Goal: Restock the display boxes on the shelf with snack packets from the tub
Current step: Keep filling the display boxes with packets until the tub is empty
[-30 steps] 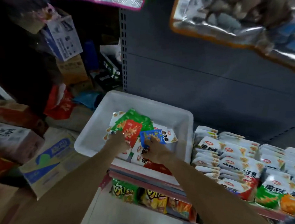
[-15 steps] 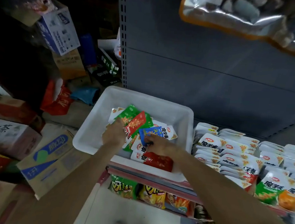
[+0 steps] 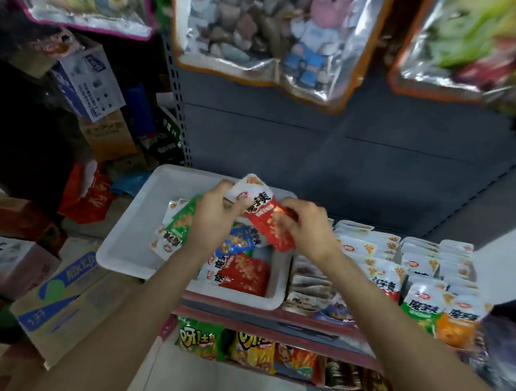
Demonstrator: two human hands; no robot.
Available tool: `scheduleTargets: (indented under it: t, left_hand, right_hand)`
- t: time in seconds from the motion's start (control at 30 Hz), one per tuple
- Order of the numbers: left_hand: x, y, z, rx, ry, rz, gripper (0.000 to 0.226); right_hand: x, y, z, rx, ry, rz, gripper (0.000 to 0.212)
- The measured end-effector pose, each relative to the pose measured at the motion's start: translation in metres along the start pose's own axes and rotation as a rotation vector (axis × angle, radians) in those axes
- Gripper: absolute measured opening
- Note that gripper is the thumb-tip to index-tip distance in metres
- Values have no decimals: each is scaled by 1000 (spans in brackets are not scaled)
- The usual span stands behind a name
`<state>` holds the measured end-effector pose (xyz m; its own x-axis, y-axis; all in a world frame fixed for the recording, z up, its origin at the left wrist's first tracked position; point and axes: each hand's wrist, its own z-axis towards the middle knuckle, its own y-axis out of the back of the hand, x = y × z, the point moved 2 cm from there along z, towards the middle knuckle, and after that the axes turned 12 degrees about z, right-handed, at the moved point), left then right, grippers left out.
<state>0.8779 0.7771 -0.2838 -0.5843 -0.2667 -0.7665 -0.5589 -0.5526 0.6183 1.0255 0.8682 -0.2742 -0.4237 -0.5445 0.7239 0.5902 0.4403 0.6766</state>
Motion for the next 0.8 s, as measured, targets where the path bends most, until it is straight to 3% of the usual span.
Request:
scheduleTargets:
  t: [0.1,0.17,0.27,0.33,0.4,0.53,0.7,0.8]
  left_hand:
    - [-33,-28,-3,139,-99,-22,20]
    - [-61,-51,-7,206,-150,-71,32]
    - [-99,-86,-15,263,-177,-51,24]
    - [-110,-108,-22,351,-225,56,48]
    - [-110,-127,-33,500,-324,336,81]
    - [-99,-144,-51,616,-524,835,106]
    - [-98,-148,-57,585,-560,975,106]
    - [-99,-150,-59,553,-561,1011,101]
  right_hand:
    - [-17,39,-20,-21,-12,131,8]
    - [-23,66,-32,-45,11,183,18]
    - [-43,105,-49,-160,-3,276,39]
    - [-64,126,-59,-251,-87,349,58]
    - [-87,142,-71,-316,-162,378,67]
    - [-121,151,-83,-358,-199,358,52]
    - [-147,141,-95,-324,-273,353,28]
    - [-156,129,-95,-185,-309,194,21]
